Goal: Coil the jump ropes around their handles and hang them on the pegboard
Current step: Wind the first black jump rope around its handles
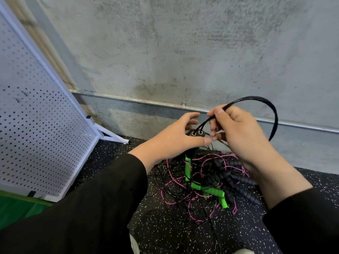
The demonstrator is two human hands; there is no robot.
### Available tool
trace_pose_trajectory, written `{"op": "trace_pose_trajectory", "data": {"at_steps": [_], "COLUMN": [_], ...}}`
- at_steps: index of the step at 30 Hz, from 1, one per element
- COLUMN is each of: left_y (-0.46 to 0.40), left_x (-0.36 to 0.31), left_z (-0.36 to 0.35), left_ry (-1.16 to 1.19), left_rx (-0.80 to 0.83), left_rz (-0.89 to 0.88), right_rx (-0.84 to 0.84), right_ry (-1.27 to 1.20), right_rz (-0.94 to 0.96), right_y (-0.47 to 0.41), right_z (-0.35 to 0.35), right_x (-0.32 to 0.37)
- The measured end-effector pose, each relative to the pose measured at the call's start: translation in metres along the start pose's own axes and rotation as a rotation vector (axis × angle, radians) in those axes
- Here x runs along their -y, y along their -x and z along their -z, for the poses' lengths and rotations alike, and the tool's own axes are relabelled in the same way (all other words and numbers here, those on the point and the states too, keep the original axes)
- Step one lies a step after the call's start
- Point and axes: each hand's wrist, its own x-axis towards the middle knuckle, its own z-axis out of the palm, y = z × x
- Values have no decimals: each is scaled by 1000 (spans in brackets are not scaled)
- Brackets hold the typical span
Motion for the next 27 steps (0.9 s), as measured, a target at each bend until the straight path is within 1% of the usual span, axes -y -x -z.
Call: {"op": "trace_pose_trajectory", "data": {"at_steps": [5, 8, 10, 12, 13, 15, 17, 18, 19, 21, 22, 23, 25, 27], "left_y": [-4, -3, -2, 0, 2, 4, 8, 11, 14, 22, 27, 33, 45, 58], "left_x": [-1, -7, -9, -11, -12, -15, -16, -17, -18, -19, -20, -22, -29, -38], "left_z": [-6, -12, -15, -18, -18, -17, -15, -13, -11, -7, -5, -3, -3, -5], "left_ry": [-102, -45, 56, 276, 410, 630, 776, 827, 867, 911, 919, 926, 959, 997], "left_rx": [-39, -84, -142, -182, -184, -185, -194, -197, -200, -214, -225, -229, -219, -204], "left_rz": [-55, -59, -46, -1, 28, 62, 68, 71, 75, 83, 82, 78, 68, 56], "right_rx": [10, 1, -10, -39, -51, -33, 99, 181, 253, 366, 395, 399, 349, 296], "right_ry": [-226, -299, -313, -224, -126, 171, 436, 516, 541, 440, 392, 396, 473, 493], "right_rz": [-28, -54, -75, -90, -90, -59, -62, -88, -122, -209, -225, -206, -132, -79], "right_y": [1, 3, 5, 5, 5, 8, 16, 23, 30, 45, 51, 56, 64, 70], "right_z": [5, 9, 12, 14, 16, 16, 14, 11, 7, -1, -4, -7, -11, -13], "right_x": [11, 17, 20, 18, 15, 10, 5, 4, 2, 2, 3, 4, 10, 16]}}
